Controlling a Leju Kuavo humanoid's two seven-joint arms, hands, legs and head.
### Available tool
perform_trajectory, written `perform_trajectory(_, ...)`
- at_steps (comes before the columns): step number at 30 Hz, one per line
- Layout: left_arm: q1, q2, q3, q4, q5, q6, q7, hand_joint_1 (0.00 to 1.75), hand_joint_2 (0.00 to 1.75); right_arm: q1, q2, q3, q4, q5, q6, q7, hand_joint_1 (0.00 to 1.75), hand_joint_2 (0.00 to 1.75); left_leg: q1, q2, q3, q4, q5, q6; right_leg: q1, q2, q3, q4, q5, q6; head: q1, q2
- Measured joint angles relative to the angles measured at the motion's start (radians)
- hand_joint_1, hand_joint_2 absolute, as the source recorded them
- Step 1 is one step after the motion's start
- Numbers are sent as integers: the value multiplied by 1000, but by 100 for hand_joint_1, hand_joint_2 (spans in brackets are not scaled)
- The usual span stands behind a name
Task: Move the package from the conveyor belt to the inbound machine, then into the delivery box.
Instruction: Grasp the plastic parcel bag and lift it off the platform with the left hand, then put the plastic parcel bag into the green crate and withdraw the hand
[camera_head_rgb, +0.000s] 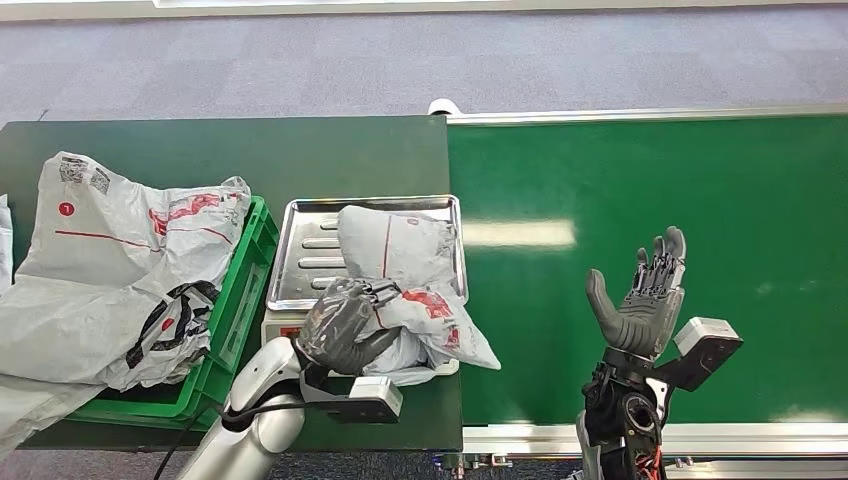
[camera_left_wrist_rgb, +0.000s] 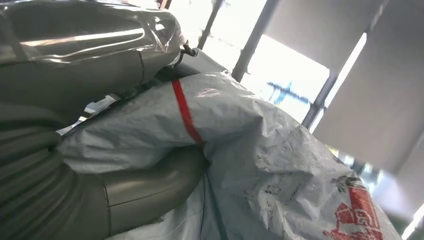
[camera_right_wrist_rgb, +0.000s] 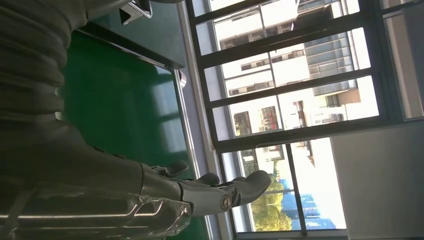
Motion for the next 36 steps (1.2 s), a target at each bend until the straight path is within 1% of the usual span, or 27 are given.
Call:
perform_trajectory(4,26,-22,44,-62,60,193,-58,175,175,12,1,-2,0,-8,0,-9,0,175,0,0,0,0,0,0,0,0,0,0,0,0,0,0)
perform_trajectory(8,30,-31,88,-104,39,389,-68,175,175,30,5,-2,0,-15,-6,-25,0,175,0,0,0,0,0,0,0,0,0,0,0,0,0,0)
perform_trajectory(10,30,-33,114,-116,15,449,-67,175,175,40,6,-2,0,-18,-10,-31,0,175,0,0,0,0,0,0,0,0,0,0,0,0,0,0)
perform_trajectory(11,29,-35,130,-121,0,463,-69,175,175,45,7,-2,0,-20,-11,-34,0,175,0,0,0,0,0,0,0,0,0,0,0,0,0,0)
perform_trajectory(13,27,-50,179,-134,-40,471,-92,175,175,51,8,-1,0,-23,-16,-36,0,175,0,0,0,0,0,0,0,0,0,0,0,0,0,0)
perform_trajectory(17,9,-103,321,-177,-124,472,-143,175,175,59,11,-1,0,-29,-29,-37,0,175,0,0,0,0,0,0,0,0,0,0,0,0,0,0)
perform_trajectory(20,-19,-139,453,-218,-154,472,-147,175,175,68,13,-2,-7,-31,-43,-36,0,175,0,0,0,0,0,0,0,0,0,0,0,0,0,0)
perform_trajectory(23,-45,-170,587,-243,-139,472,-148,175,175,80,14,-3,-21,-33,-55,-34,0,175,0,0,0,0,0,0,1,0,0,0,0,0,0,0)
perform_trajectory(27,-60,-182,717,-241,-96,473,-148,175,175,95,14,-5,-40,-39,-67,-29,0,175,1,0,0,0,0,0,1,0,0,0,0,0,0,0)
perform_trajectory(30,-63,-188,789,-221,-95,473,-146,175,175,105,14,-5,-49,-43,-71,-24,0,175,0,0,0,0,0,0,1,0,0,0,0,0,0,0)
perform_trajectory(32,-63,-191,823,-193,-107,472,-117,175,175,110,14,-6,-53,-42,-71,-24,0,175,0,0,0,0,0,0,1,0,0,0,0,0,0,0)
perform_trajectory(33,-62,-189,831,-175,-116,472,-87,175,175,112,14,-6,-55,-42,-71,-23,0,175,0,0,0,0,0,0,0,0,0,0,0,0,0,0)
perform_trajectory(34,-58,-184,832,-155,-126,471,-41,175,175,114,14,-6,-57,-41,-72,-23,0,175,0,0,0,0,0,0,0,0,0,0,0,0,0,0)
perform_trajectory(36,-43,-163,810,-113,-142,465,76,173,175,117,14,-7,-60,-37,-73,-23,0,175,0,0,0,0,0,0,0,0,0,0,0,0,0,0)
